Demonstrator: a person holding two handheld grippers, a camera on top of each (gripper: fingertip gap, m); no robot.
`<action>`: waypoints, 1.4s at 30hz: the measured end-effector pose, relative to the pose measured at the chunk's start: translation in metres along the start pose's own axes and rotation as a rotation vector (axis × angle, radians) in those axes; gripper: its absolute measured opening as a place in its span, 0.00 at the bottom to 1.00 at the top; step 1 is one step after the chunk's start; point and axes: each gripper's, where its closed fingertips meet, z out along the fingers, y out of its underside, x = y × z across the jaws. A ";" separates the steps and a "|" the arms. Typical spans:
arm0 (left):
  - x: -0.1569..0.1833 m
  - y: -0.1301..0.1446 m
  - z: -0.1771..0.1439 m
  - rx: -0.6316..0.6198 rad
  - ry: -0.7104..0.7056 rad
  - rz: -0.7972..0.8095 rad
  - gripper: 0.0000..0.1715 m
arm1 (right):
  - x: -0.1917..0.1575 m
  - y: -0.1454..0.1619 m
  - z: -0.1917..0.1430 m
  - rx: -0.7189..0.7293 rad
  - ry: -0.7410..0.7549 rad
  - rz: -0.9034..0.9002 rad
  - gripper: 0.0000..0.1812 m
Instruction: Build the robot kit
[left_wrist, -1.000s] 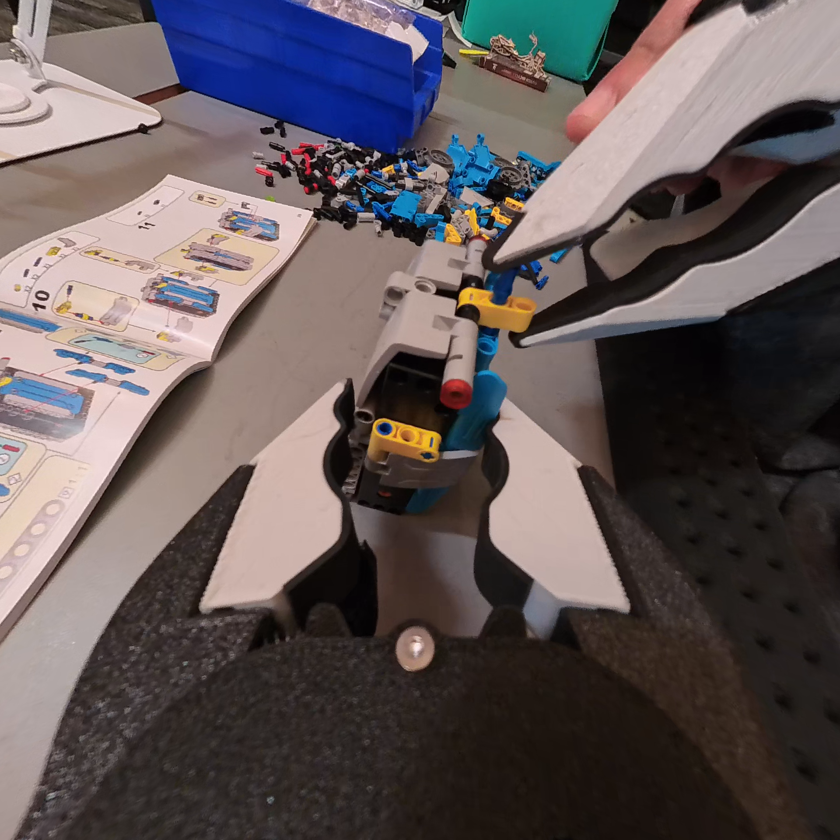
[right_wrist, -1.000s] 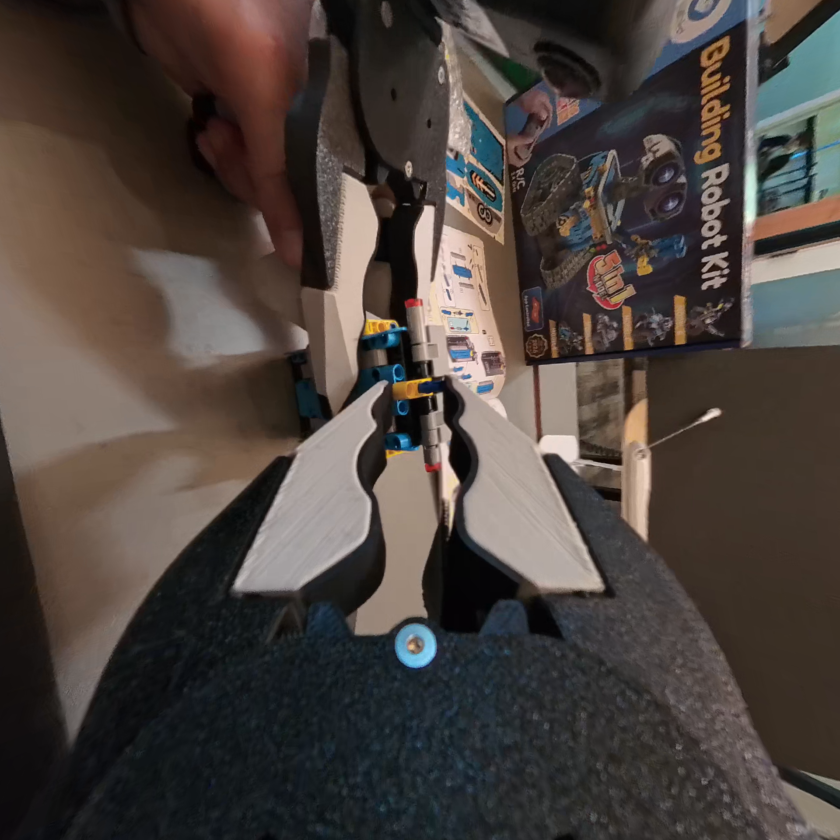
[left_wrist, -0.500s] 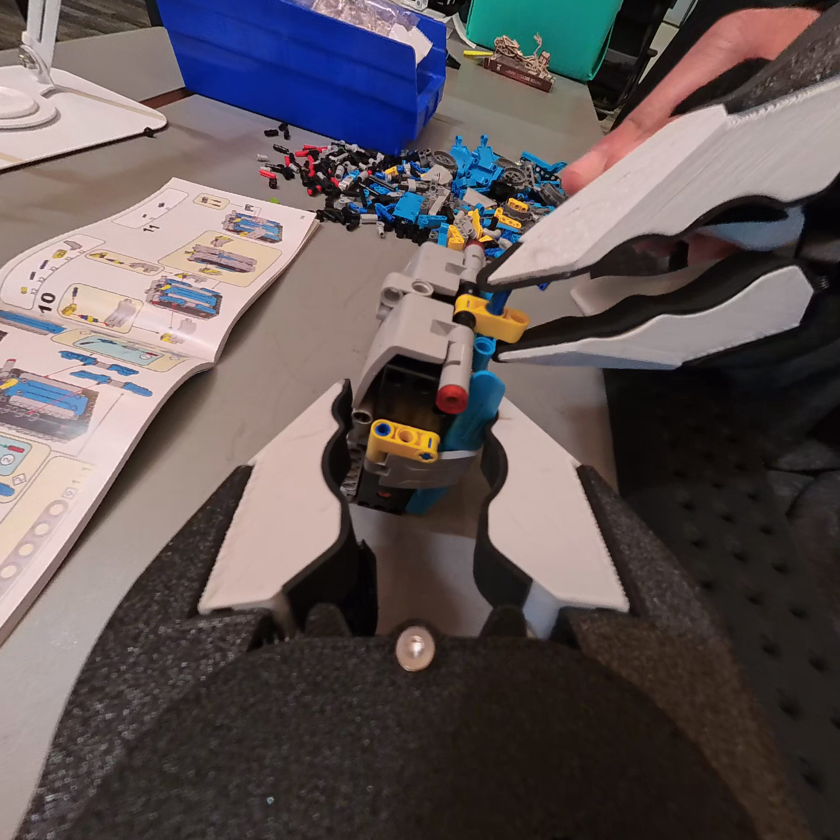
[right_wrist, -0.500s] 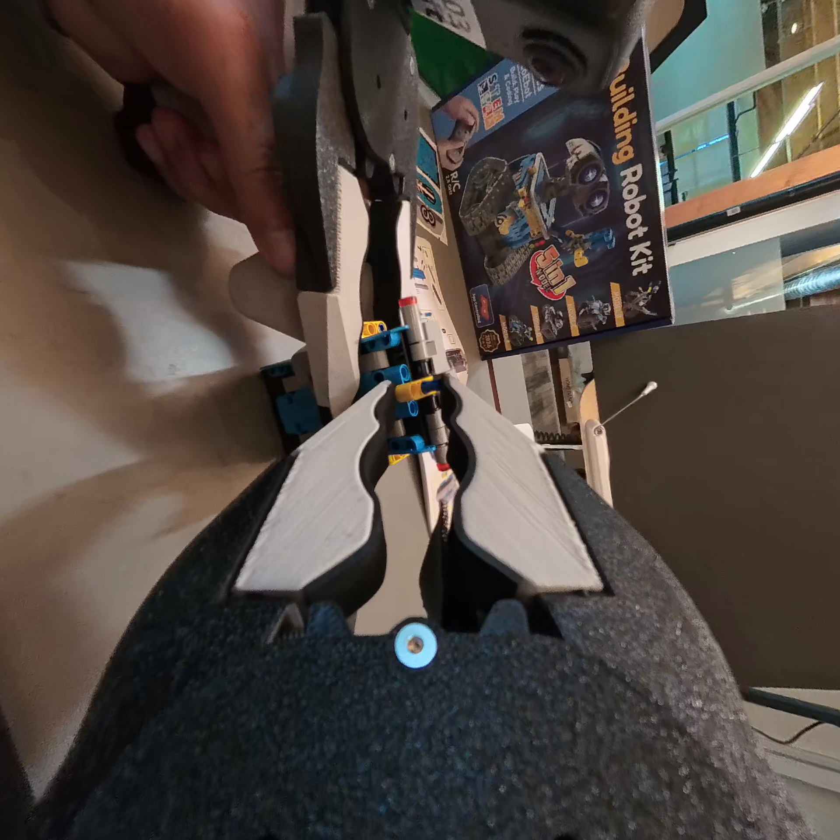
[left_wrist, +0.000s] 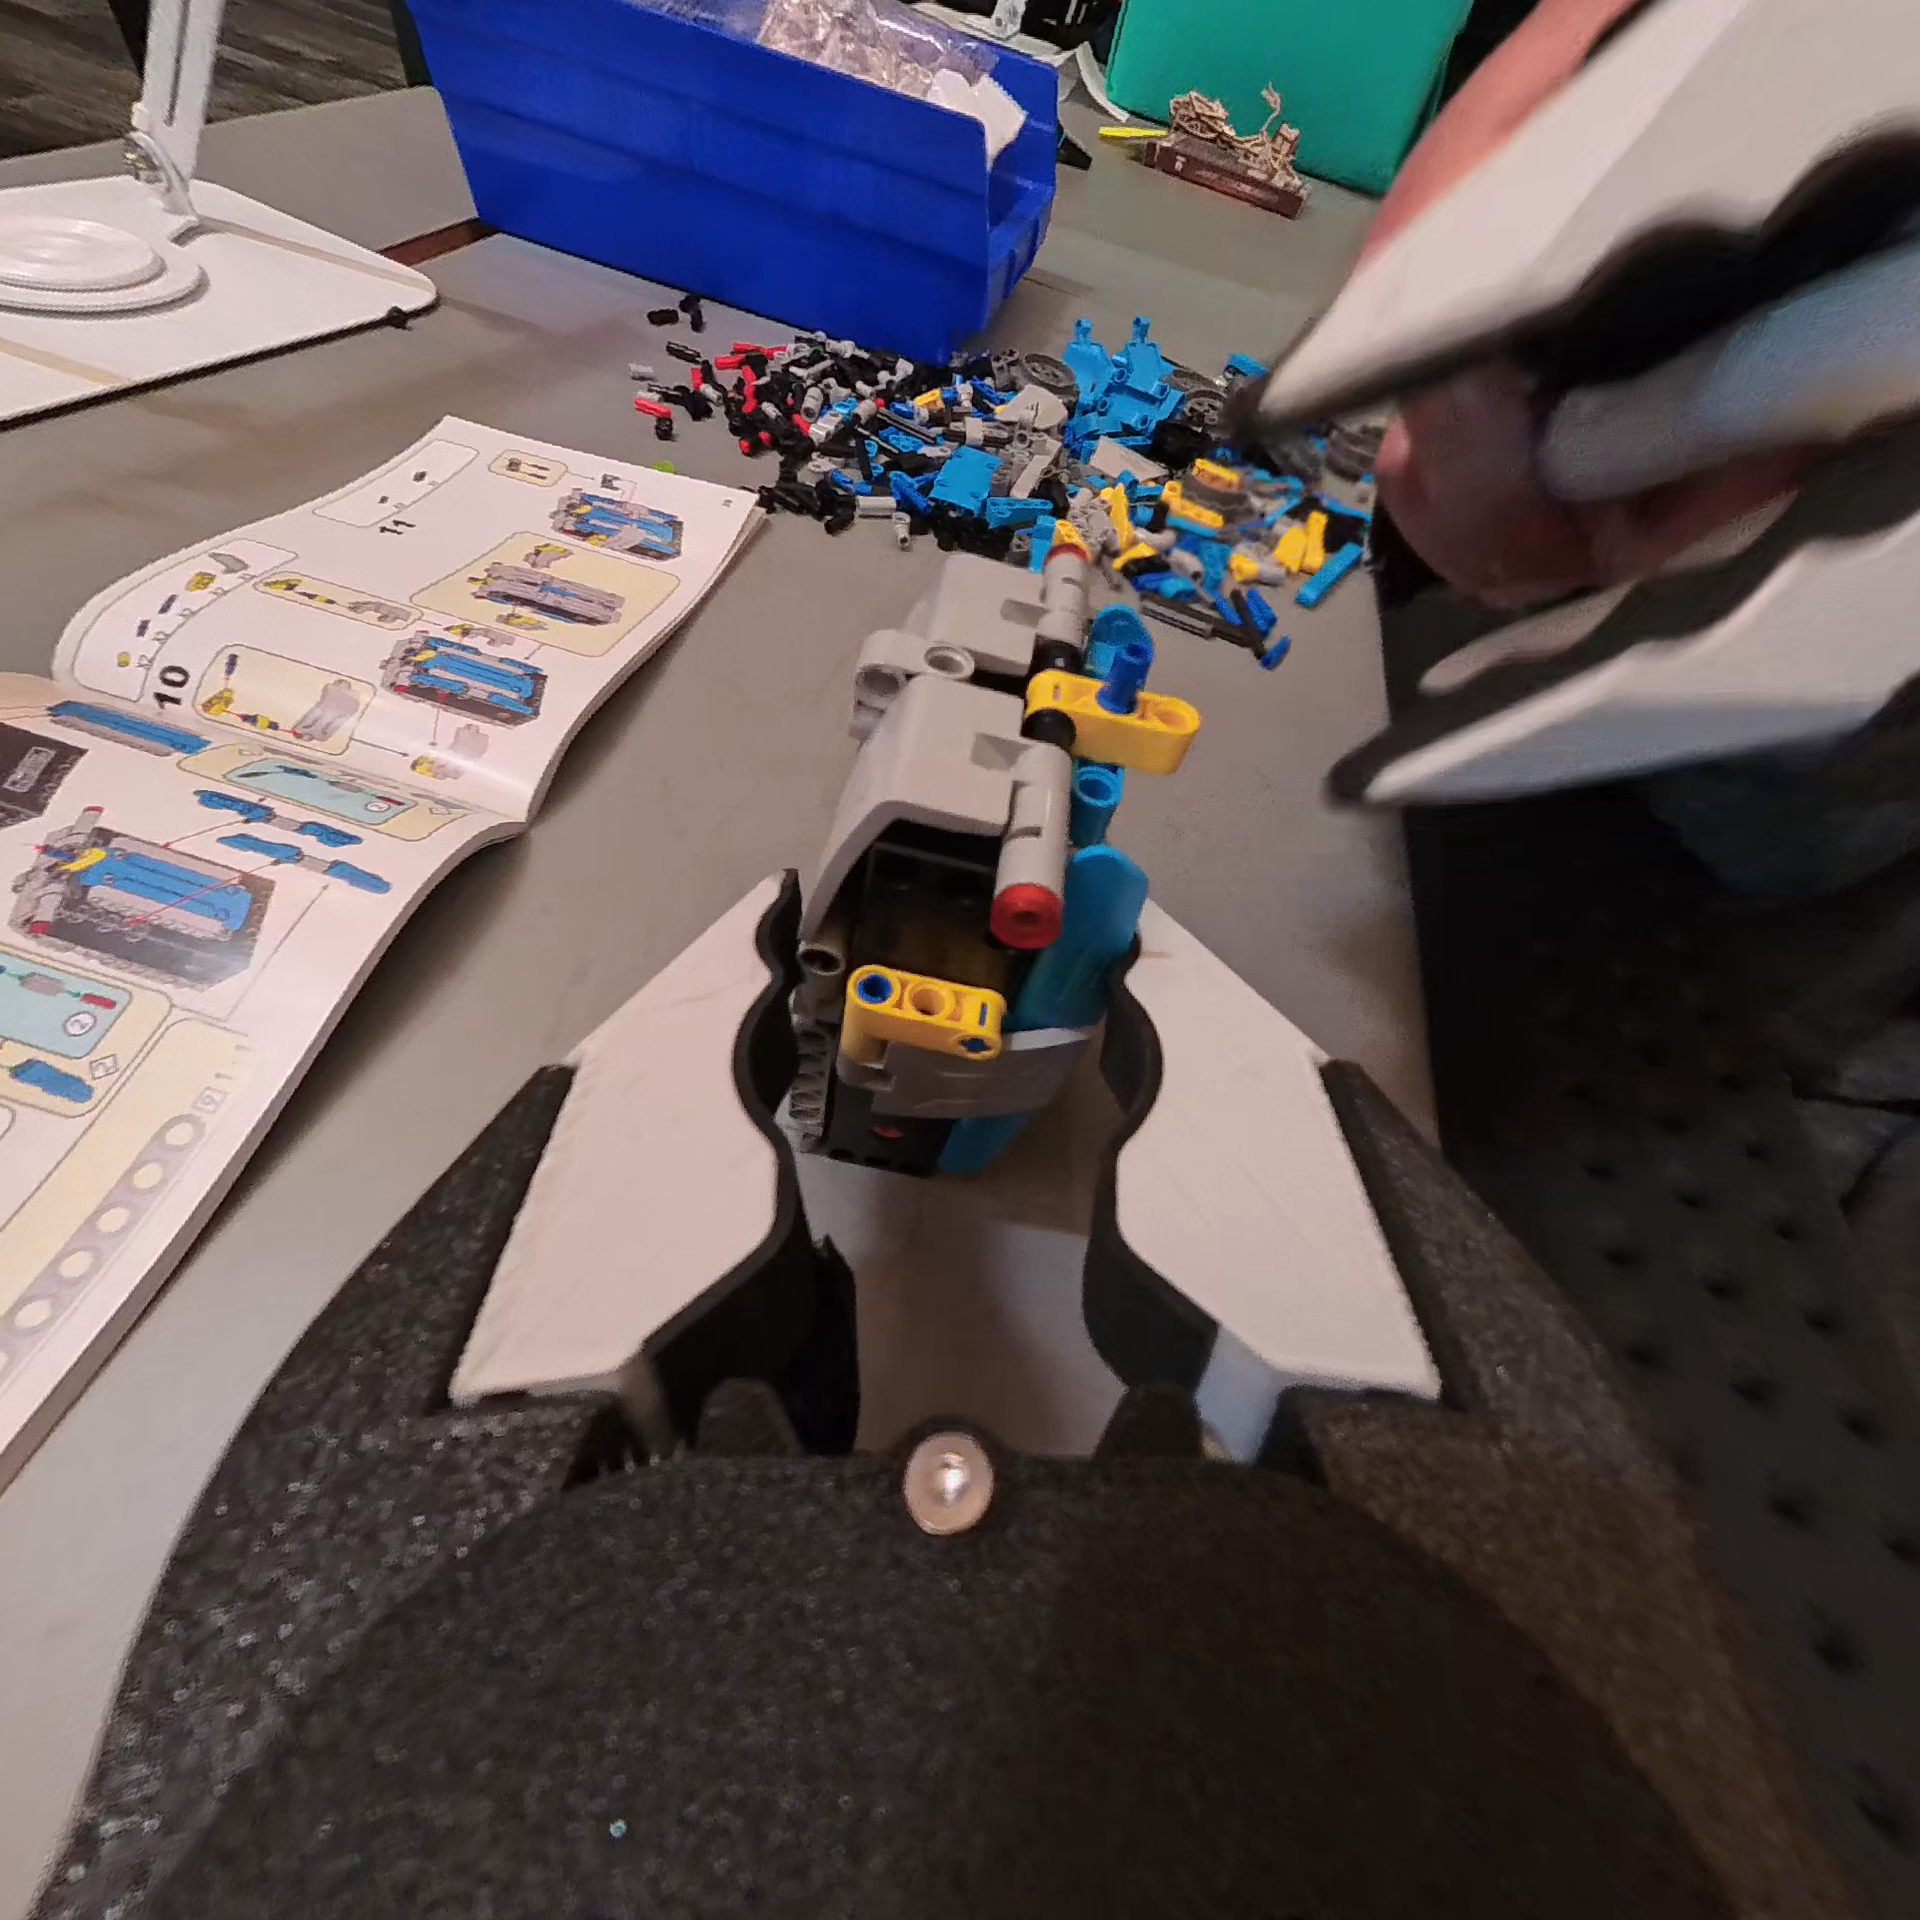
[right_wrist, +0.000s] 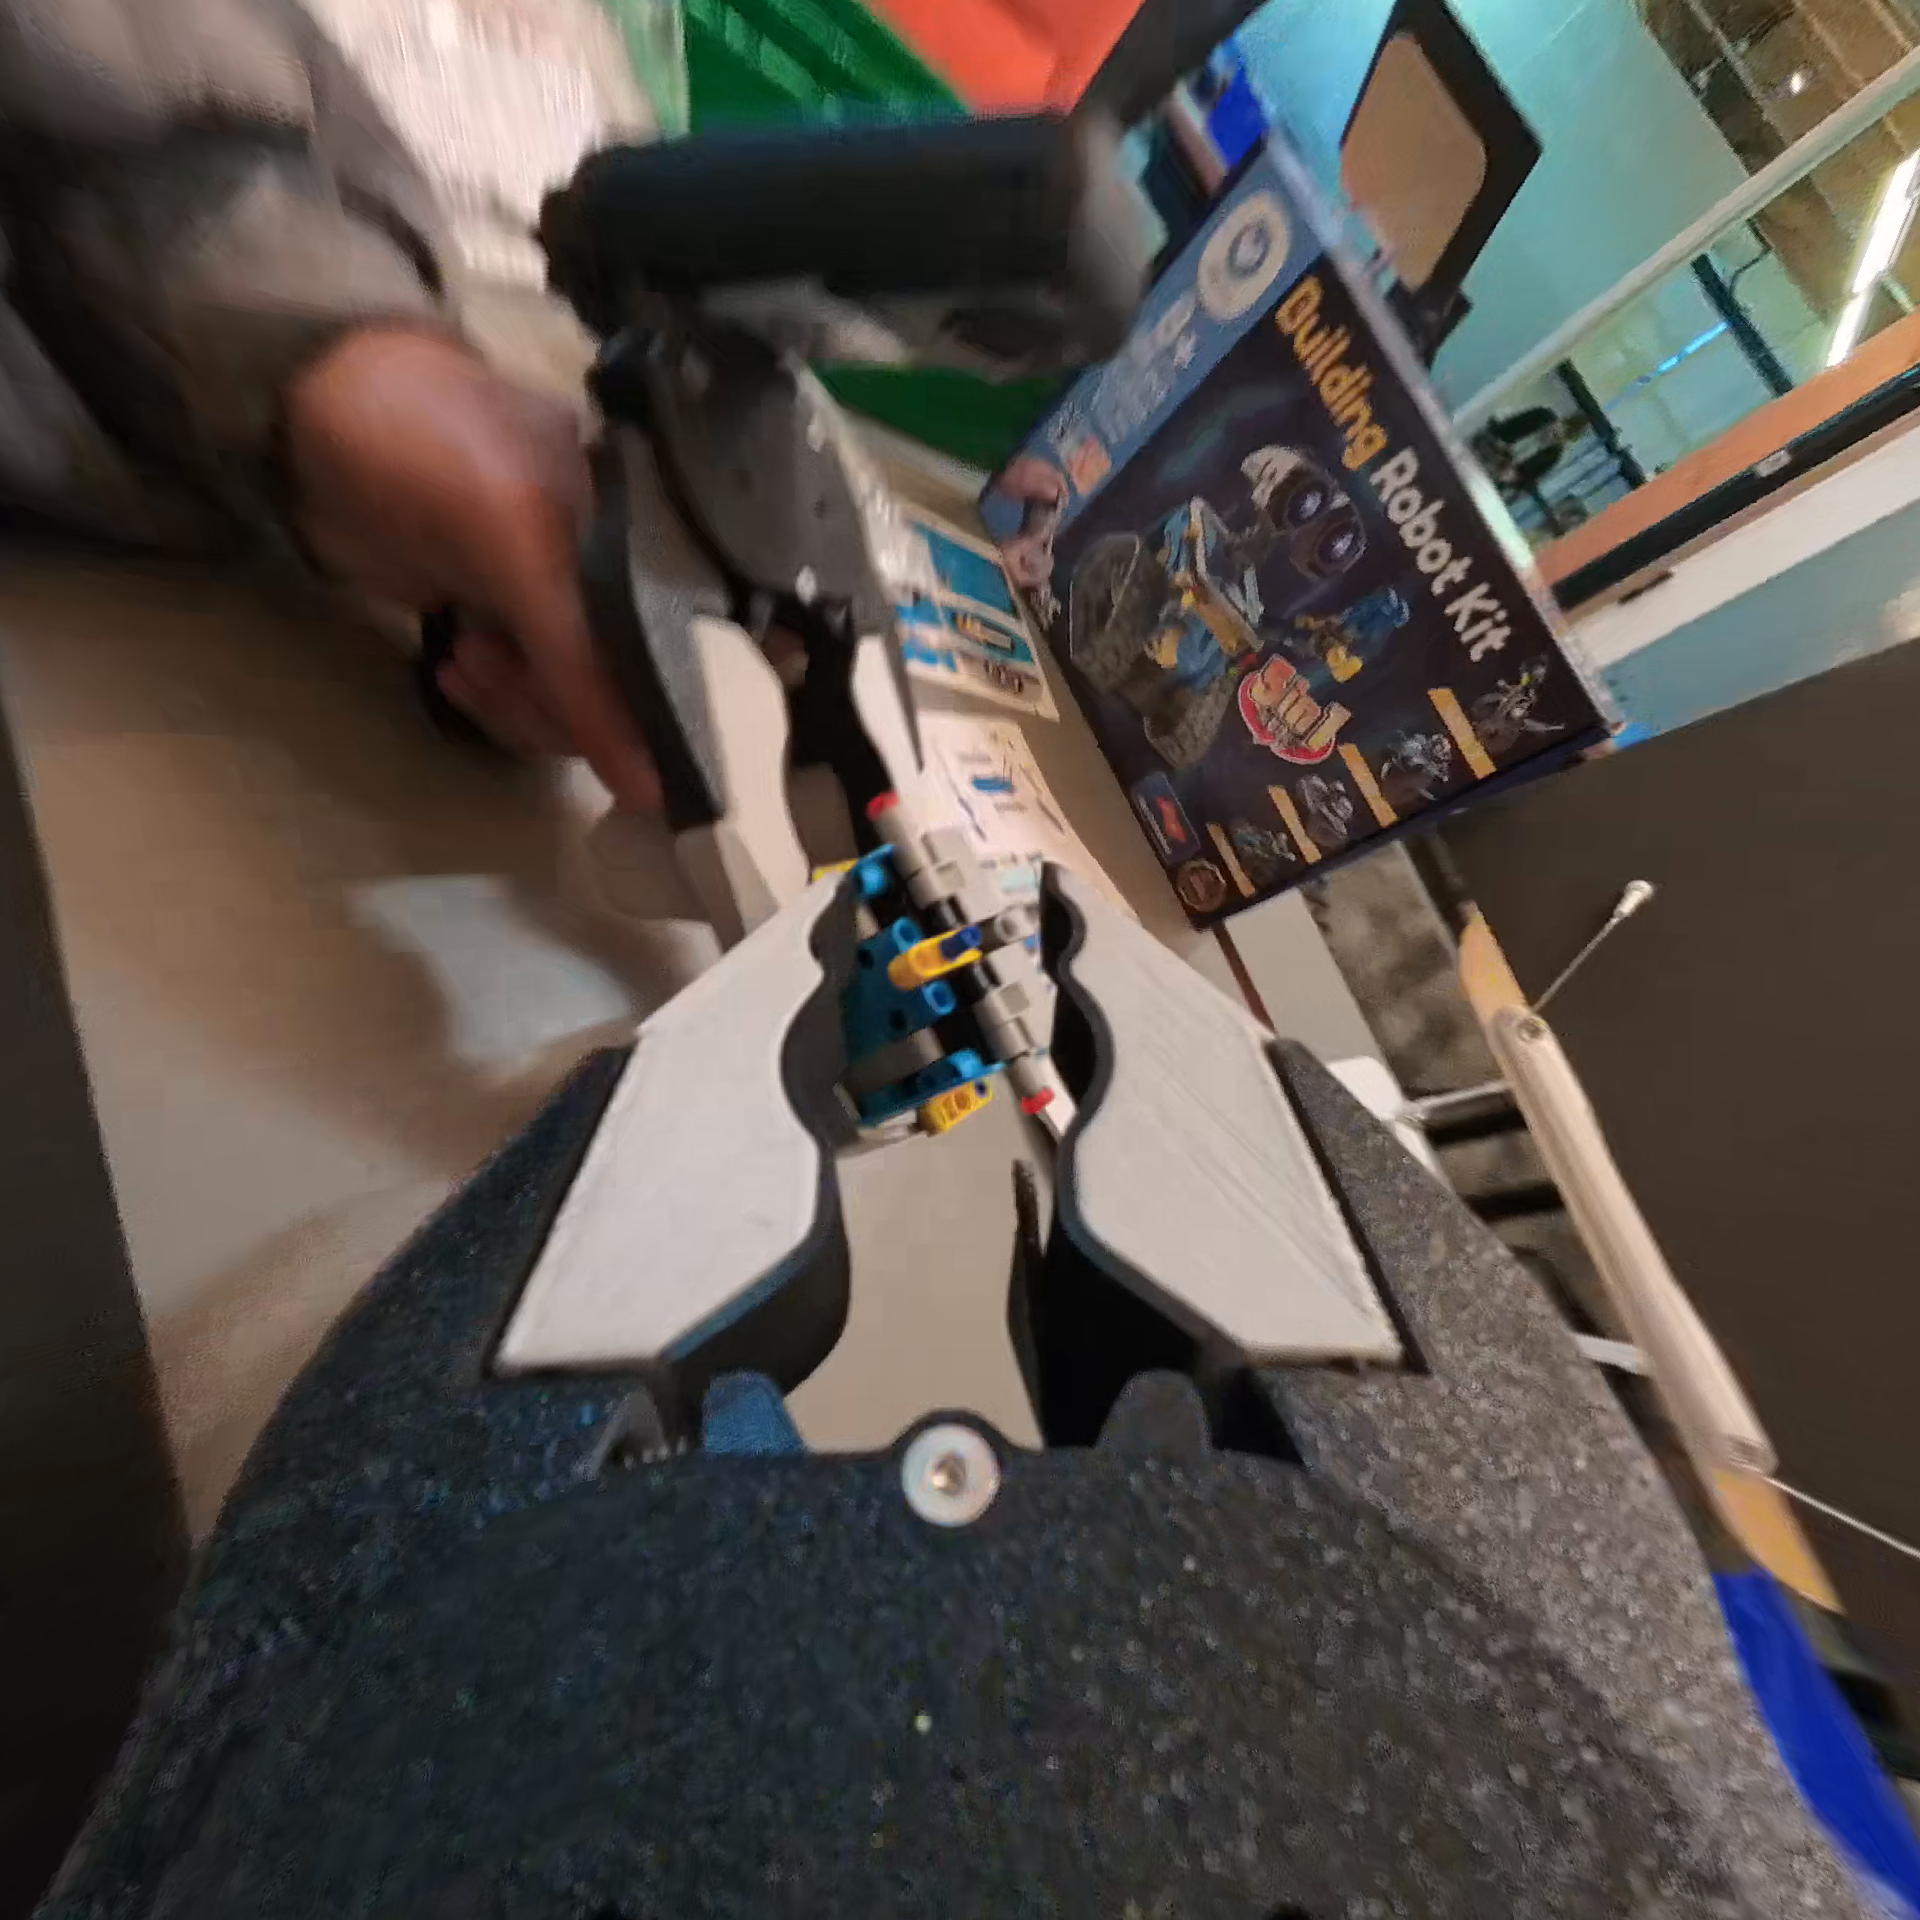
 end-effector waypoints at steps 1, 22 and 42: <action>-0.002 0.000 -0.001 0.004 -0.010 -0.010 0.33 | 0.010 -0.006 -0.005 0.043 -0.005 0.060 0.19; -0.014 -0.007 -0.016 0.077 0.166 -0.337 0.31 | 0.016 0.061 0.015 0.209 -0.377 0.853 0.22; 0.025 -0.004 -0.009 -0.045 0.079 0.086 0.32 | -0.023 0.042 0.010 0.196 -0.598 0.730 0.25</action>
